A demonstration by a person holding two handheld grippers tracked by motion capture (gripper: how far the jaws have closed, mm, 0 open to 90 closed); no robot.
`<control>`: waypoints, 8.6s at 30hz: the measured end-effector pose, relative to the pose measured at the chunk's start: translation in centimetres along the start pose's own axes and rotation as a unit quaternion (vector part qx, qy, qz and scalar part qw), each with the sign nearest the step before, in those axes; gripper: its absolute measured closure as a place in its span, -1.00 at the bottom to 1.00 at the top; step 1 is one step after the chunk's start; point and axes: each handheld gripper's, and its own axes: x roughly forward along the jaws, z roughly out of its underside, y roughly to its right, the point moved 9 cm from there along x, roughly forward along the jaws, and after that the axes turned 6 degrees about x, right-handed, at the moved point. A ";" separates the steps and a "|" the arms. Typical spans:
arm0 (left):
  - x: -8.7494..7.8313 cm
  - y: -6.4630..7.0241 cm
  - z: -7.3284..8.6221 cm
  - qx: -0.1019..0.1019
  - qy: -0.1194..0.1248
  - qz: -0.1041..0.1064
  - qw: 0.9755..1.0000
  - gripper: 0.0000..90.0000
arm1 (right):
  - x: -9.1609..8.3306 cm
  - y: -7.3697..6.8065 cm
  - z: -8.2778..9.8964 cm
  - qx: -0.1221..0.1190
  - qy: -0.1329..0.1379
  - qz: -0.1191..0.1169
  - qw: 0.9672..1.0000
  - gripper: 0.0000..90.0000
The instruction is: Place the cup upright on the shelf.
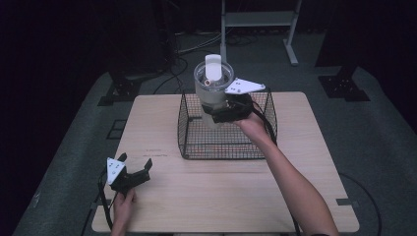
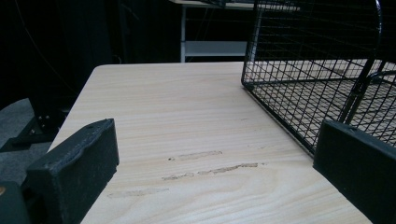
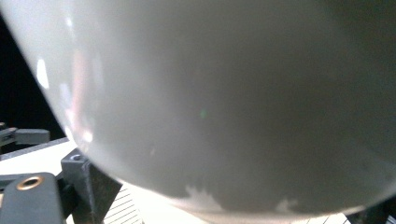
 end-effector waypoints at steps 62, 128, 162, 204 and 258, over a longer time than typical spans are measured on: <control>-0.1 -0.1 0.0 -0.006 0.003 0.004 1.000 -1.00 | 10.4 4.7 11.1 0.053 -0.137 -0.032 0.989 -0.79; 0.0 0.0 0.0 0.003 -0.002 0.001 1.000 -1.00 | 6.6 5.1 12.5 0.011 -0.159 -0.050 0.986 -0.77; -0.1 0.2 0.0 0.006 -0.001 0.002 1.000 -1.00 | 2.2 5.5 10.9 0.052 -0.187 -0.011 0.981 -0.70; 0.0 0.3 0.1 0.008 -0.003 0.000 1.000 -1.00 | -5.7 3.9 8.7 0.016 -0.179 -0.011 0.984 -0.70; -0.1 0.3 0.1 0.012 -0.007 -0.001 1.000 -1.00 | -13.1 -0.3 16.1 0.025 -0.174 -0.041 0.984 -0.69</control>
